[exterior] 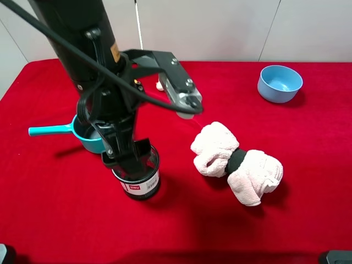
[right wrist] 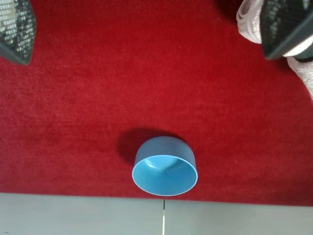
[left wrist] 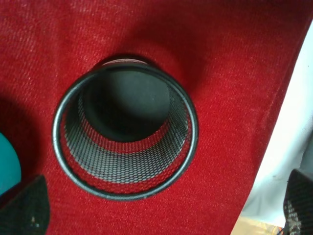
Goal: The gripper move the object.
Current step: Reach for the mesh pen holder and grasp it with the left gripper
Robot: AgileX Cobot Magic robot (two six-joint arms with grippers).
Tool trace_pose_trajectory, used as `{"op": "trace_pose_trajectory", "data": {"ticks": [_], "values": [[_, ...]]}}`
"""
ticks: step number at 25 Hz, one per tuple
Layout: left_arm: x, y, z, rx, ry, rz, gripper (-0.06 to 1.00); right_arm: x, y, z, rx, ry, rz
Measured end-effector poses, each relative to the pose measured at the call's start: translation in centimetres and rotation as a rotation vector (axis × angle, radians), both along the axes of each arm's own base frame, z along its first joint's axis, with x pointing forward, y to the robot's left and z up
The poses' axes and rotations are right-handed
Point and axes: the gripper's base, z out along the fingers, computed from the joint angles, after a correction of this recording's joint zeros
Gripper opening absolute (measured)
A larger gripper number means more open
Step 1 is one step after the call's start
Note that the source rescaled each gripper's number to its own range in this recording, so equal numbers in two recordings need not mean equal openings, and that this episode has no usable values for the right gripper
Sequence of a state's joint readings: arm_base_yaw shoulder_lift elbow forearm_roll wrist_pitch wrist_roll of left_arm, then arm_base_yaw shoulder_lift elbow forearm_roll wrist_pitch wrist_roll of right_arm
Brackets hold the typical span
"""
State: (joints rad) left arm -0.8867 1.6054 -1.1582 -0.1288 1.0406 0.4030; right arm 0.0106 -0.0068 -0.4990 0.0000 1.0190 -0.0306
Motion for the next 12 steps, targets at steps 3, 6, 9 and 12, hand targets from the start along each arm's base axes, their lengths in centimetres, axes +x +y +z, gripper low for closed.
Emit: {"op": "trace_pose_trajectory", "data": {"ticks": [3,6,9,12], "values": [[-0.5,-0.5,-0.2,0.005,-0.007,-0.029,0.95,0.0,0.0,0.0,0.000,0.000,0.000],[-0.9,-1.2,-0.8,0.023,0.002,-0.056,0.95,0.0,0.0,0.0,0.000,0.000,0.000],[-1.2,-2.1,-1.8,0.042,0.014,-0.082,0.95,0.0,0.0,0.0,0.000,0.000,0.000],[-1.4,-2.9,-2.9,0.057,0.024,-0.093,0.95,0.0,0.0,0.0,0.000,0.000,0.000]]}}
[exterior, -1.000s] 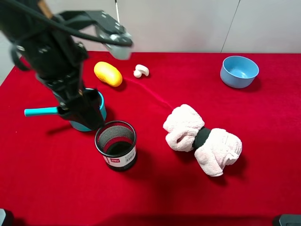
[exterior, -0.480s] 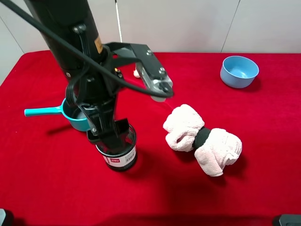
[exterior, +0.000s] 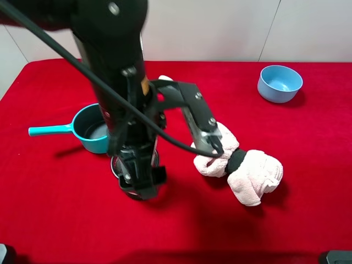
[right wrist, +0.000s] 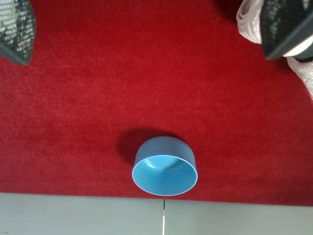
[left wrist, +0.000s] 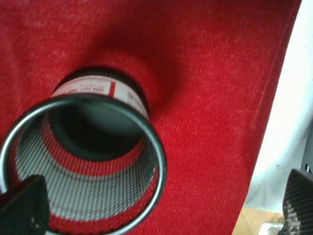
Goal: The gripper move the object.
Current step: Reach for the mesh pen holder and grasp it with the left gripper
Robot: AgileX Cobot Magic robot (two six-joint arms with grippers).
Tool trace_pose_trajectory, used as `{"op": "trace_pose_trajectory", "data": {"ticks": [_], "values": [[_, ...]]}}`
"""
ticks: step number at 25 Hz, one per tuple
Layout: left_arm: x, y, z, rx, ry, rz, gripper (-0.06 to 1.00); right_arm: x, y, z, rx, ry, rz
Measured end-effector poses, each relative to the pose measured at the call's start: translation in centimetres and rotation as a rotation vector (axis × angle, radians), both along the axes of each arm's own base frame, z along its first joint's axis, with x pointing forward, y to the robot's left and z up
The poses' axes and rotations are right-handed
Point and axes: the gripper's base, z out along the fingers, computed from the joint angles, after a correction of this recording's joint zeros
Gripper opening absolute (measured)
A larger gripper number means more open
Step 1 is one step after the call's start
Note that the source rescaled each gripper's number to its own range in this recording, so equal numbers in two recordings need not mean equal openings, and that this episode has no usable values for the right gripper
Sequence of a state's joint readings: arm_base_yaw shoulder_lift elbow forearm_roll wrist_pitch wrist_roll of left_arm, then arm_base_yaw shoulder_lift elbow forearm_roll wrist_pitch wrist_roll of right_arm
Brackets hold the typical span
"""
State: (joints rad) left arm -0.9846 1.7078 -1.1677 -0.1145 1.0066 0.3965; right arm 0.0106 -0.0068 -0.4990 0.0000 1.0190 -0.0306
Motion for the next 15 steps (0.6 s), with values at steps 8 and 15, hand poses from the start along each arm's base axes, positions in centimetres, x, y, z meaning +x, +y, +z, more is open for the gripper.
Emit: {"op": "trace_pose_trajectory", "data": {"ticks": [8,15], "values": [[0.3,-0.9,-2.3,0.036,0.021,0.000,0.94,0.0,0.0,0.0,0.000,0.000,0.000],[0.5,-1.1,-3.5,0.069,0.040,0.021,0.93,0.0,0.0,0.0,0.000,0.000,0.000]]}}
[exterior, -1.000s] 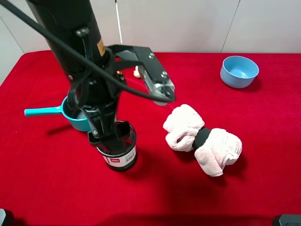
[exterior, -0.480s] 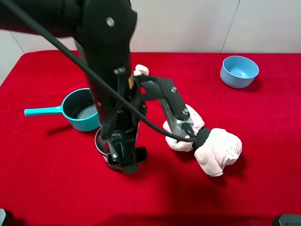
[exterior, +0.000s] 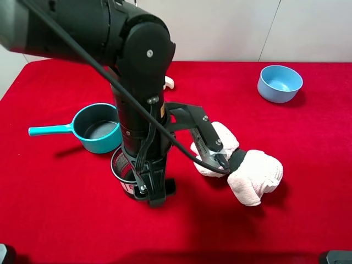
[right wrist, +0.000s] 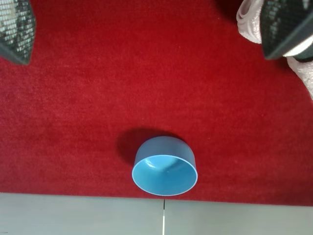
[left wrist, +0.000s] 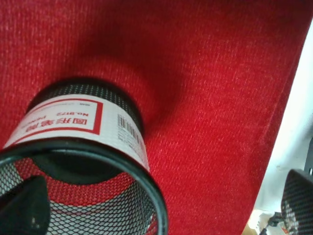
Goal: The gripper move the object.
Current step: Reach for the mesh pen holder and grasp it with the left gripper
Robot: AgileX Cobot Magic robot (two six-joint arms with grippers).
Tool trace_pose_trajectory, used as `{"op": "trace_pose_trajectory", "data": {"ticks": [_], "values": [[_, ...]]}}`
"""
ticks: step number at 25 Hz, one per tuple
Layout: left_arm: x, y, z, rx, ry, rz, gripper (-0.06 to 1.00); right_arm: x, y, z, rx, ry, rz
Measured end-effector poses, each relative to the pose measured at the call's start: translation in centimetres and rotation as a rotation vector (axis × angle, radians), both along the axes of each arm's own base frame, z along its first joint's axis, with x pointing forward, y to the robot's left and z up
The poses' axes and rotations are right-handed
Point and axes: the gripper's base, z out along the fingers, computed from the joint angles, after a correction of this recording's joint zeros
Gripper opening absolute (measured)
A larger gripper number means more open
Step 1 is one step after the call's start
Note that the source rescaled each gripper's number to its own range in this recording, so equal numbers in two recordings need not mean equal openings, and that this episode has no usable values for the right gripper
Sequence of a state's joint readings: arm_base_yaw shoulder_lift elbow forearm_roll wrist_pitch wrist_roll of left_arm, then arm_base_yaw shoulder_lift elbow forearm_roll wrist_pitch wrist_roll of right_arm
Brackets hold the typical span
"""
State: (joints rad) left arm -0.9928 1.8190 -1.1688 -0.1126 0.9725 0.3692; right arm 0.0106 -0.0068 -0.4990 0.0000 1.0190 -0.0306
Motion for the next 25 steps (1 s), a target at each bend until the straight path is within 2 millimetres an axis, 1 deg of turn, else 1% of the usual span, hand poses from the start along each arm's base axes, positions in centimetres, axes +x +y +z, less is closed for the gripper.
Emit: {"op": "trace_pose_trajectory", "data": {"ticks": [5,6,13,19,22,25], "values": [[-0.1,0.3,-1.3,0.034,0.014,0.000,0.93,0.0,0.0,0.0,0.000,0.000,0.000],[-0.1,0.3,-1.3,0.034,0.014,0.000,0.93,0.0,0.0,0.0,0.000,0.000,0.000],[-0.5,1.4,-3.6,0.046,-0.020,-0.013,0.92,0.0,0.0,0.0,0.000,0.000,0.000],[-0.7,1.9,-5.3,-0.011,-0.074,-0.009,0.90,0.0,0.0,0.0,0.000,0.000,0.000],[-0.7,2.0,-5.6,-0.029,-0.091,-0.006,0.89,0.0,0.0,0.0,0.000,0.000,0.000],[-0.7,2.1,-6.1,-0.053,-0.112,-0.006,0.86,0.0,0.0,0.0,0.000,0.000,0.000]]}}
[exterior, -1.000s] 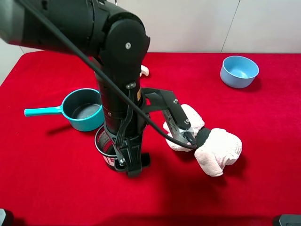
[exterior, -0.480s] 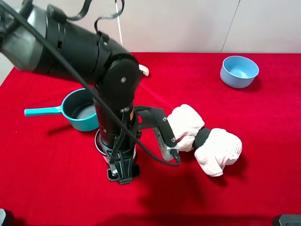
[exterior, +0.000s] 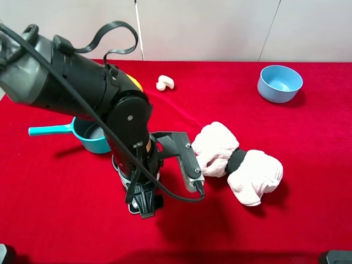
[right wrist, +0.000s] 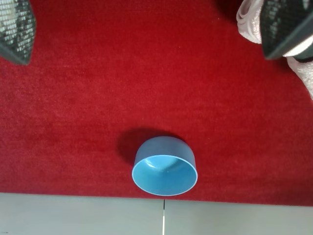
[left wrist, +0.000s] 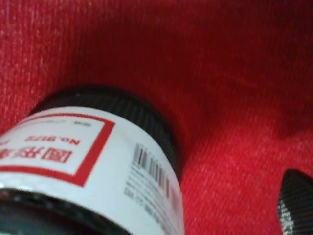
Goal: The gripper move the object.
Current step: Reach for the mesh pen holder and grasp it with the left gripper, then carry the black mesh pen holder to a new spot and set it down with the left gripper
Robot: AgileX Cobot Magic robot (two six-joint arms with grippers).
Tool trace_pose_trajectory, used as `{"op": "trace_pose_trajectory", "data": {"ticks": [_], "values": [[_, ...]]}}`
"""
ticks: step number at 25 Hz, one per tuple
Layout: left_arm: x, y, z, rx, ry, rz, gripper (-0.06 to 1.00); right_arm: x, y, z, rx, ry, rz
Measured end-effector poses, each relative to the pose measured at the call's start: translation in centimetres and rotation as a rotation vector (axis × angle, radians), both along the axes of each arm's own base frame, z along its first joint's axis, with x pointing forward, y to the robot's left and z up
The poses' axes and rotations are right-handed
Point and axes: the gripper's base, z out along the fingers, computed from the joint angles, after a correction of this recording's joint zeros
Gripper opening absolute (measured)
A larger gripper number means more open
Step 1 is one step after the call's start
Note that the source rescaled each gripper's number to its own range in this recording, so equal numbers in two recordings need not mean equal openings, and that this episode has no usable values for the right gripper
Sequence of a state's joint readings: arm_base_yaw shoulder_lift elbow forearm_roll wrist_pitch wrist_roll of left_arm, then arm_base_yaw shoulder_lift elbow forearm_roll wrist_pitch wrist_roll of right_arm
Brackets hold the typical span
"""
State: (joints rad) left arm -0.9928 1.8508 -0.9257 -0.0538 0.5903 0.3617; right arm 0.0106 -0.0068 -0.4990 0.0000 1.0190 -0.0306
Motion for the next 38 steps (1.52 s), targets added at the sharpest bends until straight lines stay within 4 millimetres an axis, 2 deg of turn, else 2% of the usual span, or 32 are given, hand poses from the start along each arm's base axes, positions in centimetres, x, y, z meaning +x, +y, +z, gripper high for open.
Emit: {"op": "trace_pose_trajectory", "data": {"ticks": [15,19,21,25,27,30,31,38], "values": [[0.13,-0.13,-0.17,-0.030,-0.024,0.000,0.72,0.00,0.00,0.00,0.000,0.000,0.000],[0.13,-0.13,-0.16,-0.031,-0.025,0.000,0.55,0.00,0.00,0.00,0.000,0.000,0.000],[0.13,-0.13,-0.16,-0.031,-0.025,0.000,0.42,0.00,0.00,0.00,0.000,0.000,0.000],[0.13,-0.13,-0.16,-0.031,-0.025,0.000,0.26,0.00,0.00,0.00,0.000,0.000,0.000],[0.12,-0.14,-0.16,-0.031,-0.023,0.002,0.23,0.00,0.00,0.00,0.000,0.000,0.000],[0.11,-0.15,-0.16,-0.032,-0.022,0.004,0.09,0.00,0.00,0.00,0.000,0.000,0.000],[0.10,-0.14,-0.16,-0.032,-0.022,0.004,0.00,0.00,0.00,0.00,0.000,0.000,0.000],[0.11,-0.14,-0.17,-0.031,-0.021,0.013,0.00,0.00,0.00,0.00,0.000,0.000,0.000]]}}
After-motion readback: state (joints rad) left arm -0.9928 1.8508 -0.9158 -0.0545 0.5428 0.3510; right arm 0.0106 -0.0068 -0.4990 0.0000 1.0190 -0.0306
